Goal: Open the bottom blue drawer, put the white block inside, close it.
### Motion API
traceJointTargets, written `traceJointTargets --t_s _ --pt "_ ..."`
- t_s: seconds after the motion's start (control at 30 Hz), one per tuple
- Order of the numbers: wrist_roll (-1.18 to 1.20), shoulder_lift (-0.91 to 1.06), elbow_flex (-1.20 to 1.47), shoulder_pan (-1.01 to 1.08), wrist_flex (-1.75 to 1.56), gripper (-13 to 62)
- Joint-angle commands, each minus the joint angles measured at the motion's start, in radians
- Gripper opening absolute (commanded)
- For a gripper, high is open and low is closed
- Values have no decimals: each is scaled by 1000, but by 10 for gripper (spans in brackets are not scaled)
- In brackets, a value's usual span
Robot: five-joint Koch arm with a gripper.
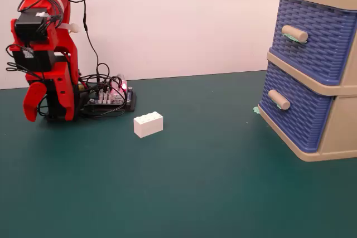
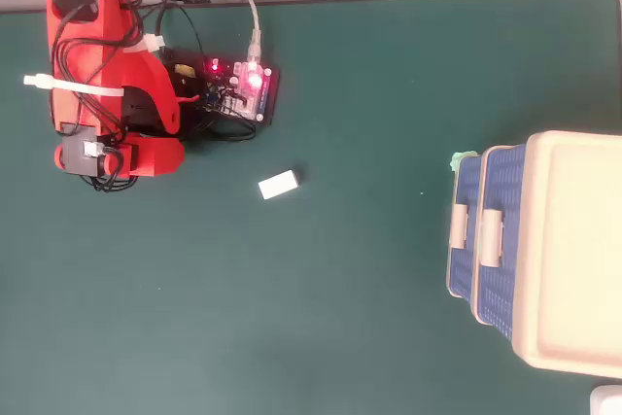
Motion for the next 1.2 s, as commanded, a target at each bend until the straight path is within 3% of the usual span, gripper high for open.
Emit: traceJointTargets --t_s 0.0,0.33,0.53,0.6,0.7,0.87,0.97,1.17 --pt "-38 46 15 -3 115 346" --pt "-26 48 -8 0 130 343" --pt "149 43 -403 -31 175 338" --pt "333 37 -499 -138 172 334" --pt "673 11 -647 -482 133 335" --pt "1141 -110 -736 -999 -198 338" --pt "1243 -232 -732 -1186 -506 338" --pt "1255 -558 -657 -1287 -1178 336"
